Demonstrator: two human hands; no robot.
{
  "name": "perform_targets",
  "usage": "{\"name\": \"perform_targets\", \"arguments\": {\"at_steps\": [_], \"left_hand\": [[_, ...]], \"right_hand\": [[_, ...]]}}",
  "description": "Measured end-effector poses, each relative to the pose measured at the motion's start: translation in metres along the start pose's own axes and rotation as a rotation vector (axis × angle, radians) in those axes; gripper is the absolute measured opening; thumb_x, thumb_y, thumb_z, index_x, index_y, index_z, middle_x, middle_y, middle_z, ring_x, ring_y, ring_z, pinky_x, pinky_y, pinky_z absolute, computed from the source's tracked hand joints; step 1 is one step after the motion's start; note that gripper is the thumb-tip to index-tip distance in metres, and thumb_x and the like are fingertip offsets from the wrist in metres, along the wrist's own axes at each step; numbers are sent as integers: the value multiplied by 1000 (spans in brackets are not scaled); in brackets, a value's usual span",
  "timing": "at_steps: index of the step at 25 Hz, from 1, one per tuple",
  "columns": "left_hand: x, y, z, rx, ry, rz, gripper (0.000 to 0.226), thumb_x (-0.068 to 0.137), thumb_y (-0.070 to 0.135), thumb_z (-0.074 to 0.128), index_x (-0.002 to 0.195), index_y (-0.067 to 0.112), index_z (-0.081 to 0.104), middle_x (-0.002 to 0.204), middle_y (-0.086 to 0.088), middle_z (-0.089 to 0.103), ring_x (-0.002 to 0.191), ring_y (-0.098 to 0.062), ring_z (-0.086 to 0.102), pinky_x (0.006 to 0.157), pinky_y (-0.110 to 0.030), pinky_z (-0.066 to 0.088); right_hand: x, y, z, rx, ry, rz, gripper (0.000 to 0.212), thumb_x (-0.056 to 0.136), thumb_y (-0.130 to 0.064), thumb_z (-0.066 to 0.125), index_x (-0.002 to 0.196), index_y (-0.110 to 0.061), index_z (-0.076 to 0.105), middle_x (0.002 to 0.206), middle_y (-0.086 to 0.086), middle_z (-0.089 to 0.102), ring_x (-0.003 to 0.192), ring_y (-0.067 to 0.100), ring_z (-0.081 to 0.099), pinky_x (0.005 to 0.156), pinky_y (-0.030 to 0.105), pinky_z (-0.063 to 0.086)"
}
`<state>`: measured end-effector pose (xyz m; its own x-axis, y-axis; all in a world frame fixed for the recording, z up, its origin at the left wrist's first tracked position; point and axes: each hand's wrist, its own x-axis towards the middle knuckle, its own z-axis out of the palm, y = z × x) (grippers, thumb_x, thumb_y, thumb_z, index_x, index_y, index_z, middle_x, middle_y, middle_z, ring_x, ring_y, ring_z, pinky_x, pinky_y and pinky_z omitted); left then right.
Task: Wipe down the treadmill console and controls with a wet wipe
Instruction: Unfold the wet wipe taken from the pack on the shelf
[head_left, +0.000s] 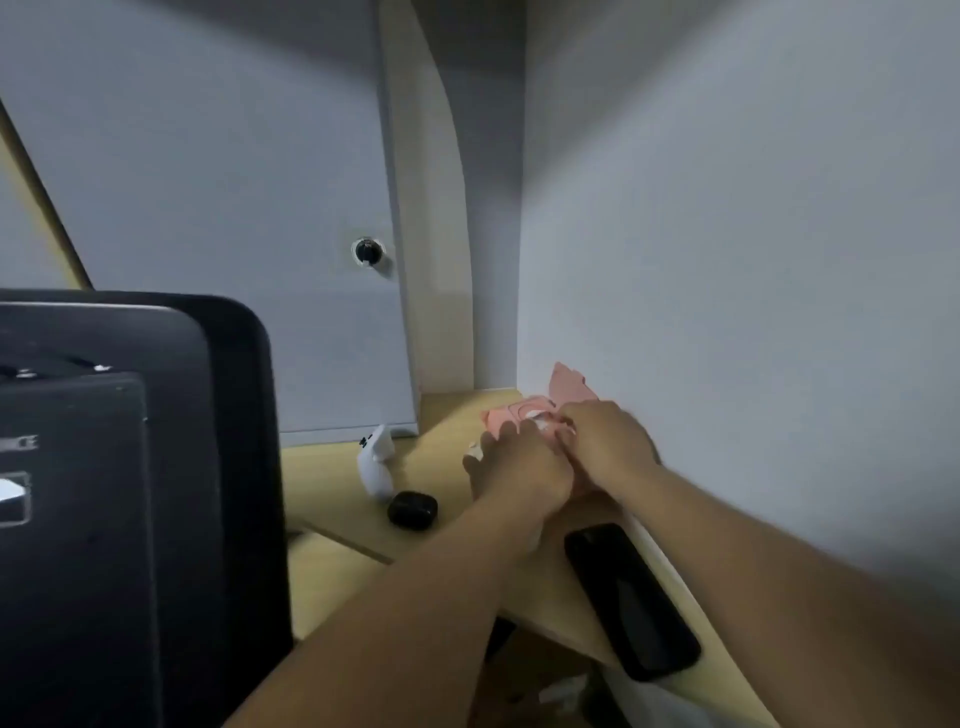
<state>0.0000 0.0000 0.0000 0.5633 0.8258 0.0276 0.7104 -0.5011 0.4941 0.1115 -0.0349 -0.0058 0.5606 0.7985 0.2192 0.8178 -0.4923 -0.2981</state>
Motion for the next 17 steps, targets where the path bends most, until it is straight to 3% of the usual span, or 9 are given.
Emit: {"name": "perform_targets", "arguments": {"at_steps": [4, 6, 10, 14, 17], "left_hand": [[47, 6, 9, -54, -48, -56, 35, 97, 26, 35, 119, 18, 61, 126, -8, 59, 119, -31, 51, 103, -45, 40], [70, 1, 15, -39, -100, -30, 37, 92, 19, 39, 120, 13, 63, 126, -11, 62, 116, -33, 55, 98, -39, 45], [96, -9, 25, -19, -177, -14, 32, 95, 11, 47, 121, 2, 62, 123, -17, 64, 116, -33, 58, 96, -37, 45], [103, -24, 28, -30, -140, 11, 33, 92, 12, 48, 116, 11, 70, 118, -11, 68, 108, -30, 61, 89, -37, 50], [101, -32, 27, -25, -173, 49, 34, 95, 12, 48, 122, 13, 68, 123, -10, 67, 113, -28, 60, 98, -38, 48]], "right_hand": [[43, -6, 16, 55, -284, 211, 34, 97, -32, 48, 121, -15, 65, 122, 12, 64, 110, 32, 60, 95, 33, 46], [59, -11, 21, 80, -327, 228, 30, 98, -30, 48, 120, -15, 61, 128, 14, 59, 117, 33, 57, 99, 36, 45], [77, -4, 39, 39, -231, 163, 22, 98, -23, 46, 116, -20, 58, 130, 15, 58, 116, 32, 56, 101, 39, 46], [65, 3, 51, 8, -49, 14, 27, 92, -21, 50, 107, -26, 73, 104, 11, 66, 89, 30, 59, 82, 30, 50], [60, 8, 51, 124, 51, -22, 25, 92, -22, 49, 92, -20, 74, 90, 9, 67, 81, 28, 59, 69, 27, 41]]}}
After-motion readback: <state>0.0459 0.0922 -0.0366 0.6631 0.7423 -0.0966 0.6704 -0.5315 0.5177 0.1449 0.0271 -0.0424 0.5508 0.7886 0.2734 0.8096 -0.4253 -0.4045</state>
